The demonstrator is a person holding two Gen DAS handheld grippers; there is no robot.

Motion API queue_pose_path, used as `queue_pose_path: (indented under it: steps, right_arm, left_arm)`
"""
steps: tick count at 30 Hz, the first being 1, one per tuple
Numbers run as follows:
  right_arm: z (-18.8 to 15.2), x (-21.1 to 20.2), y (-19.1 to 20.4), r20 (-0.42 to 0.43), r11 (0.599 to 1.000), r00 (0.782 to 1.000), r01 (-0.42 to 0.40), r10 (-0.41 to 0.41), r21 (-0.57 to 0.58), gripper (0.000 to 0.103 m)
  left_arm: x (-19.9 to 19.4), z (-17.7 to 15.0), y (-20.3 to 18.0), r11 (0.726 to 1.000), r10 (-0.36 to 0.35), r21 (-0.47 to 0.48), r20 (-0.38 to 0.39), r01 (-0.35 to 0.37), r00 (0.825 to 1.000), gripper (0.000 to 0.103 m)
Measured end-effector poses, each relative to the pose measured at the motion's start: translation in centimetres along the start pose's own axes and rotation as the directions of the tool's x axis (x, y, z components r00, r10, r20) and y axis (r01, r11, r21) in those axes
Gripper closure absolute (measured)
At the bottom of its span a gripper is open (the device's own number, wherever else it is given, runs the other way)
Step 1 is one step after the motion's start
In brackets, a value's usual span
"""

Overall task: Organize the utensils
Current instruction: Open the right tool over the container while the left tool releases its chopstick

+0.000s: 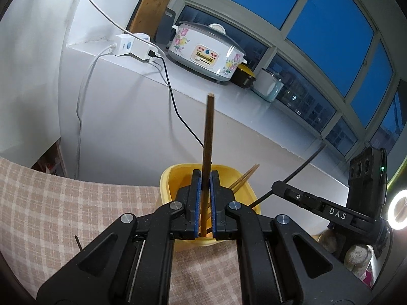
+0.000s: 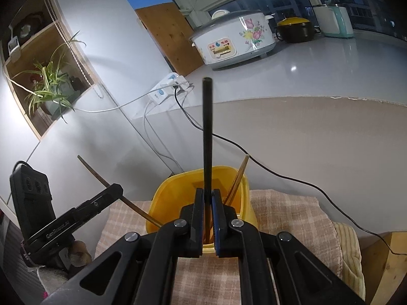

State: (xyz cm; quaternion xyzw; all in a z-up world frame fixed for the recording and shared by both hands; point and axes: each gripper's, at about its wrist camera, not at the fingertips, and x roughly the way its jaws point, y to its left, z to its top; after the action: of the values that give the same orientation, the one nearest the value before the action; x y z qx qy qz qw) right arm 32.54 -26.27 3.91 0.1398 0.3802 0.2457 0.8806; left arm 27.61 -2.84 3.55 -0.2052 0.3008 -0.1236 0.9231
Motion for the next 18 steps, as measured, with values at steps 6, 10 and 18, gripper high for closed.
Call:
queue_pose_path:
  steps: [6, 10, 18]
  right_arm:
    - [-0.4, -0.5, 0.2, 0.016, 0.999, 1.000, 0.027, -0.026, -0.022, 0.070]
    - [-0.8, -1.4, 0.6, 0.038, 0.997, 0.998, 0.052, -0.050, -0.049, 0.068]
    - [-1.8, -3.1, 1.4, 0.078, 0.995, 0.995, 0.075, -0.069, -0.069, 0.048]
  left_arm:
    - [-0.5, -0.3, -0.3, 1.000, 0.005, 0.016, 0.001, -0.005, 1.000, 0.099]
    - [-1.3, -0.6, -0.7, 0.999, 0.019, 0.039, 0.011, -0.019, 1.000, 0.096]
    - [-2.9, -1.2, -0.9, 0.997, 0.032, 0.062, 0.029, -0.034, 0.999, 0.078]
